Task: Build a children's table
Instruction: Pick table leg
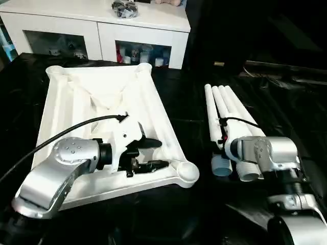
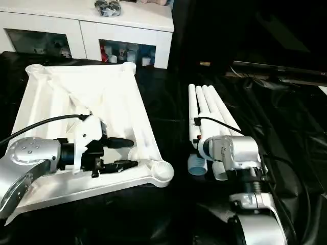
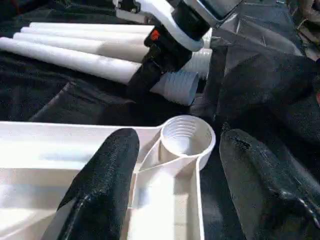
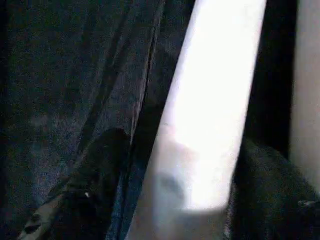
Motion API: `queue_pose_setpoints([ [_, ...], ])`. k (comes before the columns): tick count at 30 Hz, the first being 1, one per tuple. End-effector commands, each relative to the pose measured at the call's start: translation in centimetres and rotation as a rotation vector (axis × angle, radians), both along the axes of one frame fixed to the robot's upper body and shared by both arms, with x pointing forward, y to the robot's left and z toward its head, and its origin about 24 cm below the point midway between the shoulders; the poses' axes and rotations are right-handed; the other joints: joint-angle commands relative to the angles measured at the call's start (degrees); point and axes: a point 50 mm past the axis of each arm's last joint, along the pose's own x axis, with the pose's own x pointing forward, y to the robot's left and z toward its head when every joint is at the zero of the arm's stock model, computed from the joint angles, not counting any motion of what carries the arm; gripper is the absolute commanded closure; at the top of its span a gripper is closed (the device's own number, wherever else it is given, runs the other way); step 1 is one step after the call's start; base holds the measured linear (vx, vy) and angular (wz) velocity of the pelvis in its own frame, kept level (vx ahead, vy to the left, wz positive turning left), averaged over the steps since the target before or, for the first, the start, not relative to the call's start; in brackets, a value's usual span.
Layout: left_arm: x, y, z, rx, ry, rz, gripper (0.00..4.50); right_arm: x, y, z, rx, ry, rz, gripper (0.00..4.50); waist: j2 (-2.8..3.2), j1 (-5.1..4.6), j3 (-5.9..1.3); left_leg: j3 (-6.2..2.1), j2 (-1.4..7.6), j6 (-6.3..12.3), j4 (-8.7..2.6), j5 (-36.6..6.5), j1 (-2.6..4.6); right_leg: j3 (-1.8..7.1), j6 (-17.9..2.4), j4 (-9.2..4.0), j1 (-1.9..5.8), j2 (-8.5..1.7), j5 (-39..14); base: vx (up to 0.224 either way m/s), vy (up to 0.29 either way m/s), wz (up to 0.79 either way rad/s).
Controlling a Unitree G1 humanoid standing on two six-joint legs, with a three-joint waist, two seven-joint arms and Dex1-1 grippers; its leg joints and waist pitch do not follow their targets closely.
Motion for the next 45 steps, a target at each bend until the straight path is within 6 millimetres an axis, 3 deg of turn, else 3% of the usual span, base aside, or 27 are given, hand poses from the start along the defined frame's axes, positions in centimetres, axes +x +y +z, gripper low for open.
queue_pose_setpoints([
  [1, 0.1, -0.2, 0.2, 0.012, -0.011, -0.020, 1.54, 0.3, -0.5, 0.3, 0.011, 0.004, -0.030, 1.45, 0.99, -0.09, -3.35, -1.31, 3.65, -5.53, -4.78, -7.4, 1.62, 3.45, -8.7, -4.22, 1.60, -6.32, -3.8, 0.000, 0.000, 0.00],
  [4, 0.3, -0.2, 0.3, 0.013, -0.018, -0.021, 1.54, 0.3, -0.6, 0.3, 0.029, 0.011, -0.044, 1.73, 1.10, -0.09, -3.40, -1.27, 3.67, -5.61, -4.73, -7.1, 1.61, 3.49, -8.8, -4.17, 1.66, -6.32, -3.0, 0.000, 0.000, 0.00],
  [6, 0.6, -0.3, 0.3, 0.009, -0.026, -0.009, 1.20, 0.3, -0.8, 0.2, 0.041, 0.018, -0.057, 1.99, 1.23, -0.06, -3.38, -1.25, 3.62, -5.72, -4.73, -7.2, 1.64, 3.45, -8.9, -4.18, 1.64, -6.30, -2.8, 0.000, 0.000, 0.00],
  [14, 1.5, -0.5, 0.8, -0.045, -0.067, 0.042, 0.64, 0.5, -0.9, 0.7, 0.108, -0.001, -0.084, 2.52, 1.40, -0.05, -3.43, -1.32, 3.71, -5.85, -4.76, -7.8, 1.71, 3.45, -9.3, -4.20, 1.72, -6.33, -2.8, 0.000, 0.000, 0.00],
  [18, 3.0, -0.8, 1.9, -0.149, -0.116, 0.135, 0.28, 0.9, -0.7, 2.0, 0.208, -0.075, -0.087, 2.61, 1.29, 0.10, -3.57, -1.31, 3.72, -5.42, -4.70, -7.3, 1.62, 3.45, -9.7, -4.15, 2.01, -6.38, -1.2, 0.000, 0.000, 0.00],
  [20, 4.3, -1.0, 2.8, -0.226, -0.125, 0.214, 0.22, 1.3, -0.4, 3.6, 0.327, -0.203, -0.063, 2.61, 1.23, 0.16, -3.57, -1.25, 3.74, -4.94, -4.57, -7.1, 1.56, 3.50, -9.9, -4.27, 2.06, -6.59, -0.7, 0.000, 0.000, 0.00],
  [23, 7.5, -1.4, 4.2, -0.349, -0.038, 0.459, 0.00, 1.5, 0.1, 6.8, 0.529, -0.486, 0.037, 2.62, 1.30, 0.62, -3.80, -1.10, 3.91, -3.54, -4.09, -7.3, 1.70, 3.52, -10.7, -4.21, 2.13, -6.87, 1.3, 0.000, 0.000, 0.00],
  [24, 8.0, -1.5, 4.3, -0.393, 0.021, 0.503, 0.00, 1.2, 0.3, 7.3, 0.565, -0.519, 0.076, 2.62, 0.98, 0.64, -3.79, -1.25, 3.84, -2.38, -4.22, -6.1, 1.36, 3.41, -11.3, -4.09, 2.47, -6.92, 2.0, 0.000, 0.000, 0.00],
  [27, 8.8, -2.9, 5.0, -0.577, 0.168, 0.498, 0.00, -0.3, 1.2, 9.0, 0.720, -0.620, 0.247, 2.62, 0.65, 1.05, -3.83, -1.17, 3.71, 0.05, -3.93, -3.3, 1.10, 3.32, -12.5, -4.10, 2.81, -6.83, 4.6, 0.000, 0.000, 0.00],
  [30, 8.9, -3.8, 5.4, -0.666, 0.229, 0.467, 0.00, -1.2, 1.5, 9.7, 0.787, -0.657, 0.323, 2.62, 0.74, 1.45, -4.05, -1.33, 3.95, 2.36, -3.83, -1.0, 1.07, 3.17, -13.6, -3.80, 2.71, -6.89, 7.4, 0.000, 0.000, 0.00],
  [34, 8.5, -5.7, 6.4, -0.776, 0.313, 0.368, 0.00, -2.8, 1.9, 10.1, 0.857, -0.676, 0.436, 2.62, 0.68, 2.17, -3.85, -1.23, 4.09, 2.55, -3.78, -2.2, 1.18, 3.21, -14.0, -4.32, 2.62, -7.20, 4.7, 0.000, 0.000, 0.00],
  [39, 7.4, -7.1, 7.8, -0.865, 0.415, 0.243, 0.00, -4.0, 1.9, 10.1, 0.894, -0.682, 0.518, 2.62, 0.64, 2.34, -3.29, -1.30, 4.04, 0.51, -4.06, -6.3, 1.34, 3.28, -12.0, -5.43, 2.35, -7.26, -5.9, 0.000, 0.000, 0.00],
  [45, 6.9, -7.2, 8.2, -0.878, 0.419, 0.194, 0.00, -4.0, 1.8, 10.0, 0.883, -0.674, 0.527, 2.62, 0.44, 2.04, -3.33, -1.38, 3.89, 0.11, -4.19, -5.4, 1.12, 3.27, -10.2, -5.57, 2.27, -7.06, -7.0, 0.000, 0.000, 0.00],
])
